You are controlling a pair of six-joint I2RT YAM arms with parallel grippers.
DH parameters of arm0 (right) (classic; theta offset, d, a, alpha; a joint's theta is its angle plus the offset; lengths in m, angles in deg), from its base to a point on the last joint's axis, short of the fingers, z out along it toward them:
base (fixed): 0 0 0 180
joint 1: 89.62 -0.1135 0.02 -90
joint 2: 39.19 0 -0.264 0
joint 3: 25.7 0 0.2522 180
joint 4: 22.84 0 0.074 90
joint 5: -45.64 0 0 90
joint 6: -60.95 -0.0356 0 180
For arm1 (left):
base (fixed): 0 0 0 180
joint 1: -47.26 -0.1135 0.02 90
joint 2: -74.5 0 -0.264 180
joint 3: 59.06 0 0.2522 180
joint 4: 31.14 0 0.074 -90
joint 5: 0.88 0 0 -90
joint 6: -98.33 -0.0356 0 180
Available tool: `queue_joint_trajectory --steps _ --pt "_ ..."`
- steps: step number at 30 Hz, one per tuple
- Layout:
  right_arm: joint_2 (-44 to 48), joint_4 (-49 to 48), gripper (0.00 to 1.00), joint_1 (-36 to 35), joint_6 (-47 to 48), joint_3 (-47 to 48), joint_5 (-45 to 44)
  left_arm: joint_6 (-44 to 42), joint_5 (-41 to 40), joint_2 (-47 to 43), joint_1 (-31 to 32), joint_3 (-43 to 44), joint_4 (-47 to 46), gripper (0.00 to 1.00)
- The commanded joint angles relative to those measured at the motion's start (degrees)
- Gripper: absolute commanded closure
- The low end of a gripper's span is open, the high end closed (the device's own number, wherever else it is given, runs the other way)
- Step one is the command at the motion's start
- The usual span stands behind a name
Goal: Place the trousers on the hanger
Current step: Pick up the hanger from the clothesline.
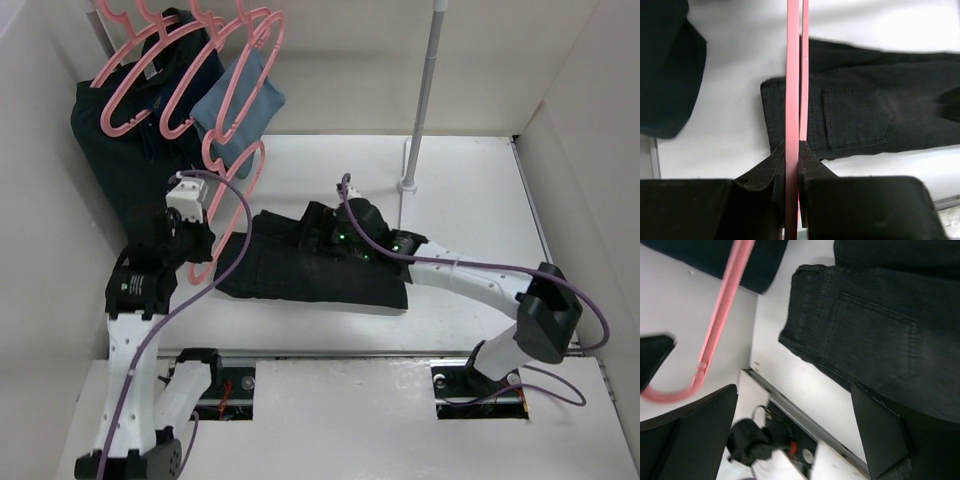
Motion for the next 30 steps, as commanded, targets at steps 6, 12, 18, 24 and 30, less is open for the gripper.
queue_joint_trajectory --steps 6,12,18,24,30 --pt "-13.83 -17.82 0.0 -4.29 -13.11 14.66 2.99 2.98 6.32 -5.37 1.62 3.45 -2.15 1.0" --pt "-17.28 -29.07 0.0 -5.35 -15.31 14.51 0.99 5.62 5.62 -5.37 3.2 6.09 0.31 1.0" --pt "-20.87 -30.66 0.0 -5.96 -18.38 16.35 1.5 7.72 7.63 -5.37 3.82 7.14 1.45 1.0" --pt "-24.49 -30.66 0.55 -5.96 -21.2 17.5 5.46 8.52 17.48 -7.56 3.29 4.07 3.57 1.0" --pt "-17.38 -30.66 1.0 -5.96 -17.87 6.98 3.69 5.45 24.95 -8.1 3.91 4.95 4.8 0.18"
